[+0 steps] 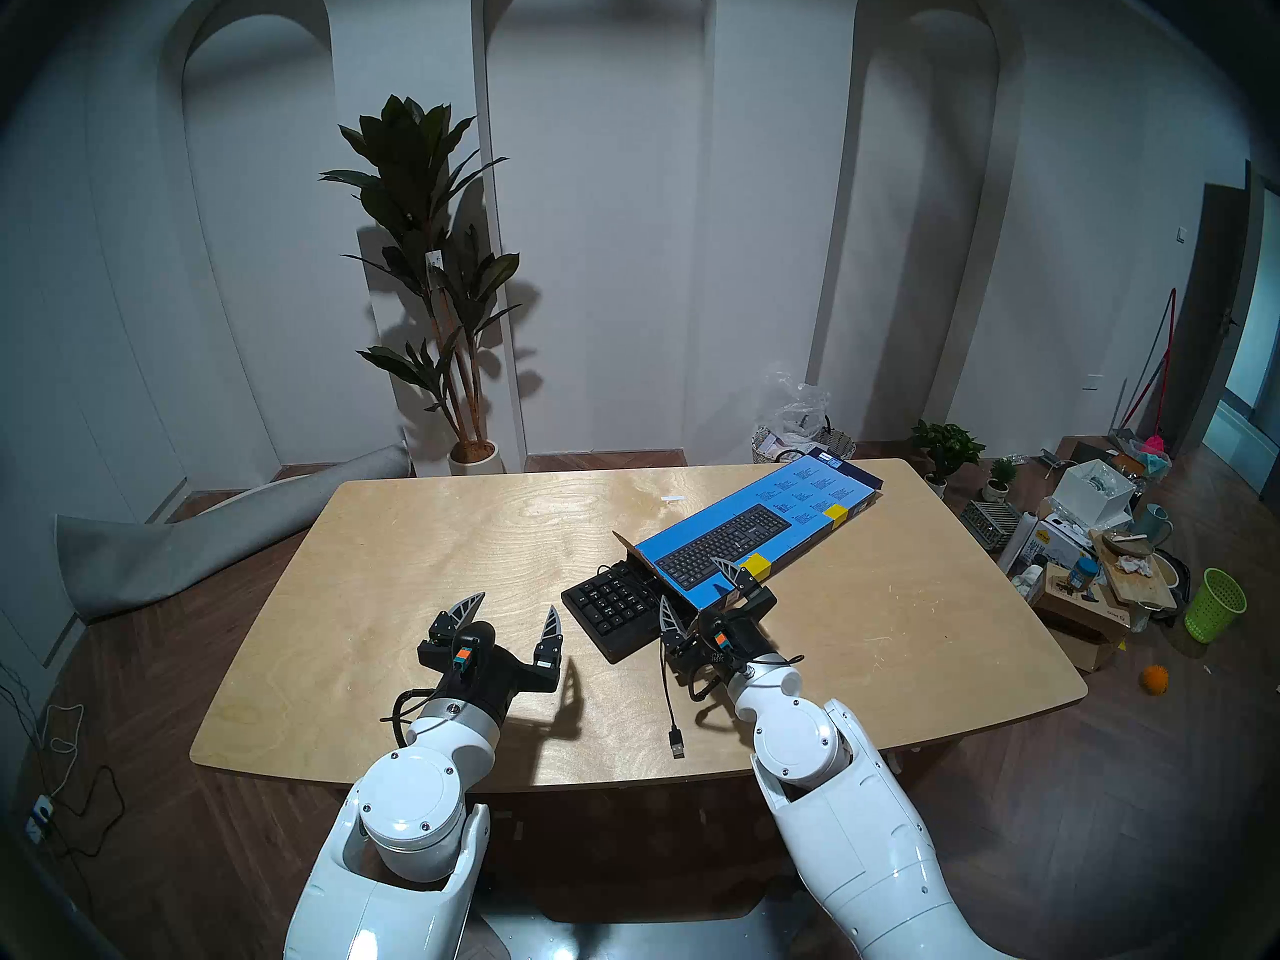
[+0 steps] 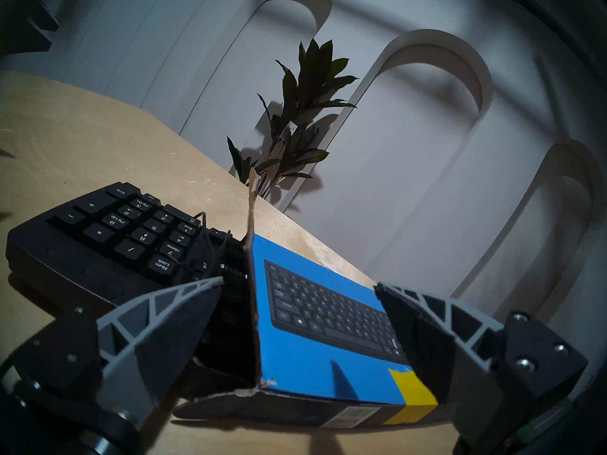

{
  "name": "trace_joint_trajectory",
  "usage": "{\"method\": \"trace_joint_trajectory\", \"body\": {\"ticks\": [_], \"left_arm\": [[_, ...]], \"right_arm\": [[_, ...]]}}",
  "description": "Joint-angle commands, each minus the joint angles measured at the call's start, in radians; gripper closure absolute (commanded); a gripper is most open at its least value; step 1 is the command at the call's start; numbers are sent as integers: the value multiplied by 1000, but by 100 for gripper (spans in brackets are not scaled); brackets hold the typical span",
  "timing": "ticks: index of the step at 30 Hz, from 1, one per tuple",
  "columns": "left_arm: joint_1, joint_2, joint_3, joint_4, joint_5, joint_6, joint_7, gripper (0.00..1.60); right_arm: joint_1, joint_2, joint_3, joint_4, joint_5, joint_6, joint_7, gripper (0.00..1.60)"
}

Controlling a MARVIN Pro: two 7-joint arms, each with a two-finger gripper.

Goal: Unwrap the new keyboard and set the wrapping aside

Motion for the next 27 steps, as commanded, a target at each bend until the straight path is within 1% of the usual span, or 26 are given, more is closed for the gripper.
{"method": "trace_joint_trajectory", "body": {"ticks": [1, 4, 7, 11, 13, 16, 21, 27], "left_arm": [[-4, -1, -1, -23, -2, -5, -1, 0], [-4, -1, -1, -23, -2, -5, -1, 0], [-3, -1, -1, -24, -2, -4, -1, 0], [-3, -1, -1, -24, -2, -4, -1, 0], [-3, -1, -1, -24, -2, -4, -1, 0], [-2, 0, -1, -25, -3, -4, -1, 0], [-2, 0, -1, -26, -3, -3, -1, 0], [-2, 0, -1, -26, -3, -3, -1, 0]], "right_arm": [[102, -22, -9, 56, 24, -95, -17, 0], [88, -17, -11, 49, 26, -143, -23, 0], [81, -13, -13, 43, 35, -172, -25, 0], [67, -14, -18, -5, 51, -188, -17, 0], [76, -11, -18, 7, 53, -191, -18, 0], [96, -11, -8, 50, 60, -179, -20, 0], [105, 2, 1, 101, 60, -193, -31, 0], [102, 6, 5, 122, 60, -204, -34, 0]]}}
